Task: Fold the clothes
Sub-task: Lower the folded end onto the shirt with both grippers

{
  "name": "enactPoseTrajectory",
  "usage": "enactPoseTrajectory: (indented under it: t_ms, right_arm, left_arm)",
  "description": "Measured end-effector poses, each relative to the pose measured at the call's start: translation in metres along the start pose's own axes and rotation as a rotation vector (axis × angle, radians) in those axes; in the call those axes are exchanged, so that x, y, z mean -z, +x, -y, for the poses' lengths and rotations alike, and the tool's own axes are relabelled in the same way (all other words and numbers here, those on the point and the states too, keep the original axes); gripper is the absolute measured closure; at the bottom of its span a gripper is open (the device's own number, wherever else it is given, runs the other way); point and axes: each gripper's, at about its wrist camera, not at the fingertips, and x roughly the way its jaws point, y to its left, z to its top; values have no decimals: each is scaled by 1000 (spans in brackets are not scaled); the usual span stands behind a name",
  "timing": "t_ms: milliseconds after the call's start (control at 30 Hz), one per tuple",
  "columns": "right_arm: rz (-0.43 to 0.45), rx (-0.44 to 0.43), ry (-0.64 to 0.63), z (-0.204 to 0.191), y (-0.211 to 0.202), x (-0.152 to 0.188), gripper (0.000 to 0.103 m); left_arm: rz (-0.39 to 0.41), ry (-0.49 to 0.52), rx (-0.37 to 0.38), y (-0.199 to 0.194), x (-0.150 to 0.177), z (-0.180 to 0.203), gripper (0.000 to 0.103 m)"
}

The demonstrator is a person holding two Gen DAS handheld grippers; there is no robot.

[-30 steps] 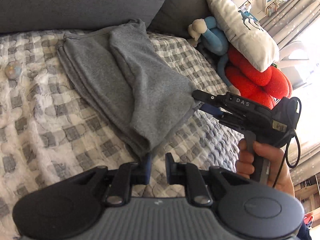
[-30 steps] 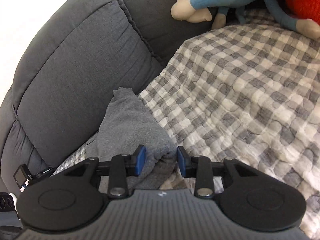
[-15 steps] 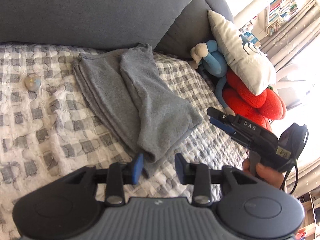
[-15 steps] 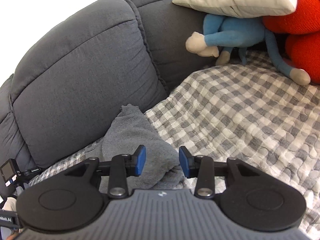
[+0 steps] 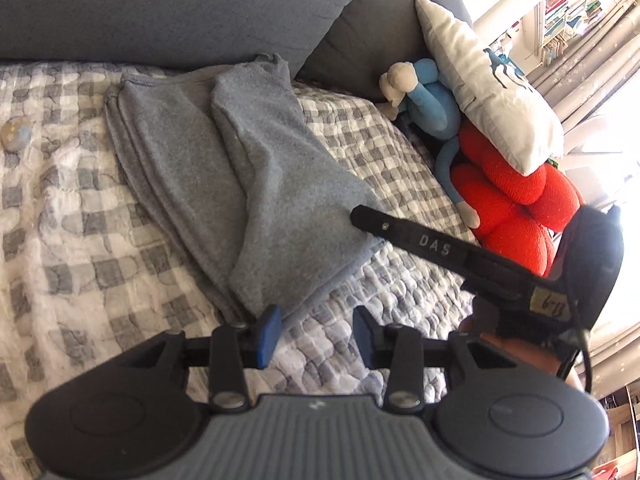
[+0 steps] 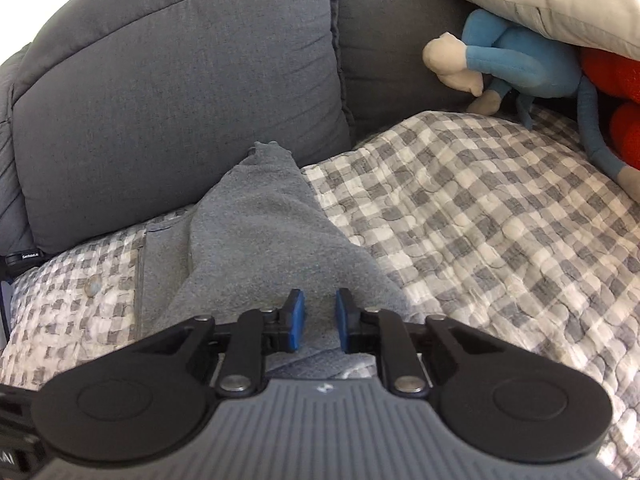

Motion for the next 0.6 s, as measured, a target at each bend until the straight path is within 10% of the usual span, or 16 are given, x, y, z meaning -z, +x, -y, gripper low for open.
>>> enactPoseTrajectory:
  t_ms: [600]
  right_arm:
    - [-12,-16,65,11,-6,6,101]
  left_arm:
    - [36,81,-92,-17,7,1,66]
